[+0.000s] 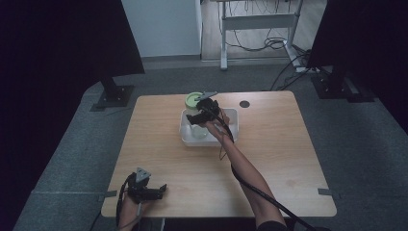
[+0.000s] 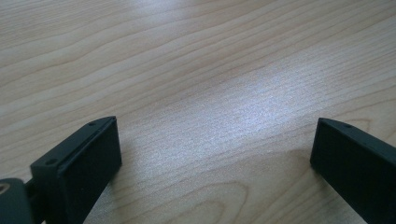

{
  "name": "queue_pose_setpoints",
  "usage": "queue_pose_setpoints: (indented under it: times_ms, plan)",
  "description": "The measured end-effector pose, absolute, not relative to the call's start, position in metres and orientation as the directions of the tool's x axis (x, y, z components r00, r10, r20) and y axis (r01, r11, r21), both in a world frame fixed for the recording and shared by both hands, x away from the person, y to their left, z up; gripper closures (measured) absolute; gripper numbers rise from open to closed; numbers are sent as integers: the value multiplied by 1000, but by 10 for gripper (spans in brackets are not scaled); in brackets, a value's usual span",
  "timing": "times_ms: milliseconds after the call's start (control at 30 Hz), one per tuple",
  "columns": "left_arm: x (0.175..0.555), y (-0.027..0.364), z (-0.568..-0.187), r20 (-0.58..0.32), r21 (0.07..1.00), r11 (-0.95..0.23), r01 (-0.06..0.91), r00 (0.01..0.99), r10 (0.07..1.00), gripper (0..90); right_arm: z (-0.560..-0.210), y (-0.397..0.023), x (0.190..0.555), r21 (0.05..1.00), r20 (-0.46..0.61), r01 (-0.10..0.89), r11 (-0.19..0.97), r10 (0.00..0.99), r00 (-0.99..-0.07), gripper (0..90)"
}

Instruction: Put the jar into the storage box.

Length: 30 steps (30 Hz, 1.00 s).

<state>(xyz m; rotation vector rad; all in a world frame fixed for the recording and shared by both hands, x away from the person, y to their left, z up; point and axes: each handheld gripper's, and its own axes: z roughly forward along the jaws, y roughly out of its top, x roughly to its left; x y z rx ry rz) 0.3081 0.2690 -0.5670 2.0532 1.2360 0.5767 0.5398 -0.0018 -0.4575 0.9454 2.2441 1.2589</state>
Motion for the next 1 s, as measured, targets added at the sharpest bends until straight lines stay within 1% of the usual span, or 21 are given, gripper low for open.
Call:
queue_pose_setpoints:
  times_ms: [233, 333, 433, 767, 1000]
  plan:
    - [308, 269, -567, 33, 730, -332, 597, 455, 890, 17, -458, -3, 540, 856, -18, 359, 373, 715, -699, 97]
    - [308, 269, -567, 32, 731, -331, 597, 455, 890, 17, -459, -3, 541, 849, -17, 364, 385, 707, -707, 55]
    - [308, 269, -567, 32, 731, -331, 597, 455, 890, 17, -460, -5, 542, 856, -1, 361, 371, 699, -715, 29]
    - [308, 269, -567, 33, 730, -332, 597, 455, 890, 17, -454, -9, 535, 858, -40, 321, 401, 676, -736, 30]
    - [308, 269, -567, 33, 730, -332, 597, 455, 890, 17, -450, -16, 530, 863, -36, 315, 394, 671, -741, 33]
